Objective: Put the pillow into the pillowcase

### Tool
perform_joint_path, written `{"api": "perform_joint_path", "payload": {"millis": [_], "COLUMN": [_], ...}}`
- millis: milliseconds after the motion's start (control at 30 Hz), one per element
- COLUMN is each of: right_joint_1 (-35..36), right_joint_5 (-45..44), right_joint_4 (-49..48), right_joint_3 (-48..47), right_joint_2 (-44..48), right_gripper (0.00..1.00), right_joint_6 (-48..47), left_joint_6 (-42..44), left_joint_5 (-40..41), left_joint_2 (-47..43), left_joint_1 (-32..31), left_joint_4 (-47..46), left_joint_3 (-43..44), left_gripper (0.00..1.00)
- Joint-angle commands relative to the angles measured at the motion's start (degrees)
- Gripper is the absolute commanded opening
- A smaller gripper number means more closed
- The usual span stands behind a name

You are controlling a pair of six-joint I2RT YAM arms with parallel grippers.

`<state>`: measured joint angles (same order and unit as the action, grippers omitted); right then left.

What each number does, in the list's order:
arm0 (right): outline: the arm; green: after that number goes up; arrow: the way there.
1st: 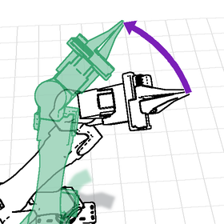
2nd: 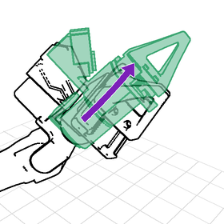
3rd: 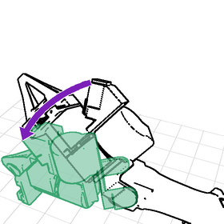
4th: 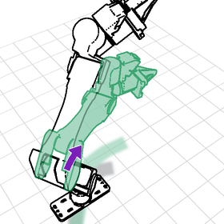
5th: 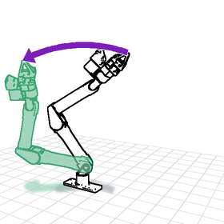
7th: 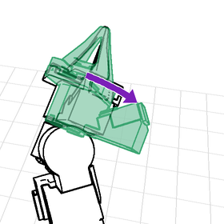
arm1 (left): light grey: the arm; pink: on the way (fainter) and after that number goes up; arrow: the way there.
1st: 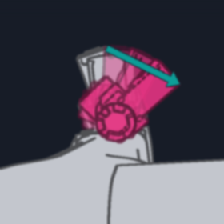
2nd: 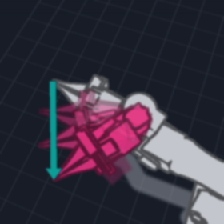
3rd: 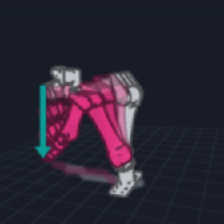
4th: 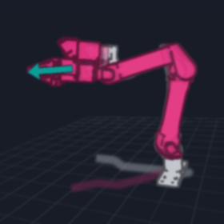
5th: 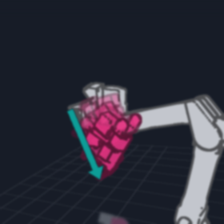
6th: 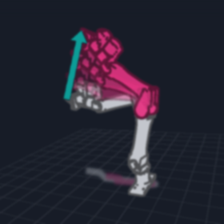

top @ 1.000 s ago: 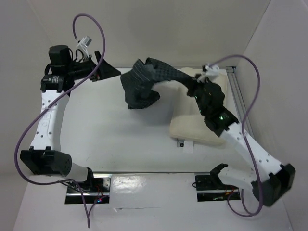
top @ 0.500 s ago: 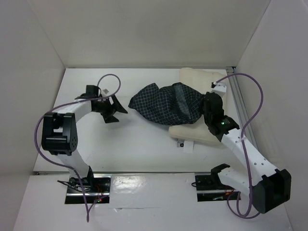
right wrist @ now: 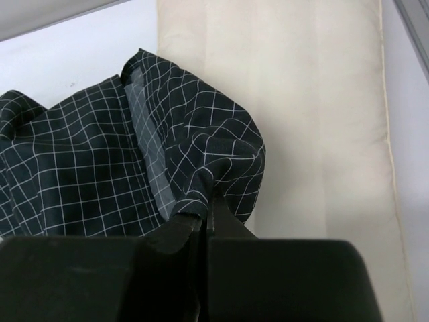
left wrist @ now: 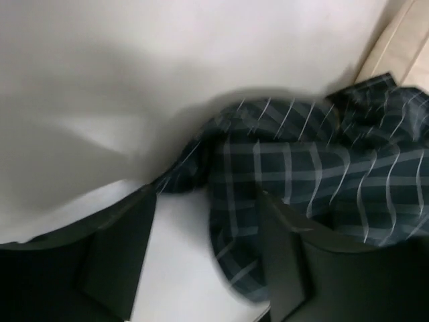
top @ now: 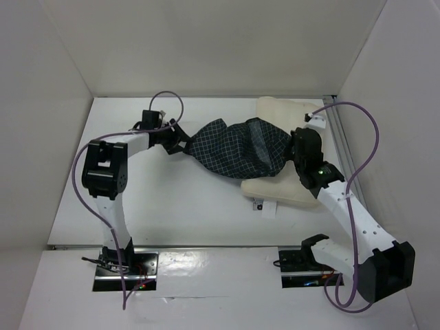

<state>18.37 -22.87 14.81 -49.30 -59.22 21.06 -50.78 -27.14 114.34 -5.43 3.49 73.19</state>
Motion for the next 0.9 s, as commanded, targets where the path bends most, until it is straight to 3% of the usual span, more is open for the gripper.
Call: {"api": "perform_joint_path", "payload": {"millis": [0,100,167,300,500,567,700,867], "right_joint_1": [-0.35,-0.88,-0.88,-0.88,-0.88,-0.88,-0.88,-0.88], "right_joint_5": [1.16,2.30,2.92,3.98,2.75,1.96,1.34,6.60], "right_joint_4": [0.40,0.92,0.92,0.92,0.92,1.54,3.65,-0.91], "right_joint_3": [-2.73,-3.35,-3.96,-5.98,-11.78,-14.15,-17.31,-15.40], "right_joint_2": [1.92,1.92,1.31,0.07,-0.46,-0.46,2.52,2.63], "right_gripper": [0.00,0.00,0.00,0.00,0.00,0.00,0.00,0.00], "right_joint_6": [1.18,1.70,1.70,1.01,-1.81,-3.21,-4.27,-5.94], "left_joint_6": [-1.25,-1.95,-1.95,-0.04,8.59,12.97,19.66,21.77], "left_joint_5": [0.34,-1.86,-5.63,-8.64,0.49,2.78,9.71,16.93], "left_joint_2": [4.83,4.84,2.73,-4.02,-20.70,-24.42,-27.07,-24.53], "left_joint_1": [-2.39,-3.62,-3.62,-3.62,0.06,1.64,5.16,8.59], "left_joint_4": [-1.90,-4.45,-5.24,-5.25,10.47,15.12,35.13,36.59], "left_joint_3": [6.43,6.97,6.97,7.58,10.22,14.16,28.39,39.46], "left_gripper": [0.71,0.33,0.00,0.00,0.00,0.00,0.00,0.00]}}
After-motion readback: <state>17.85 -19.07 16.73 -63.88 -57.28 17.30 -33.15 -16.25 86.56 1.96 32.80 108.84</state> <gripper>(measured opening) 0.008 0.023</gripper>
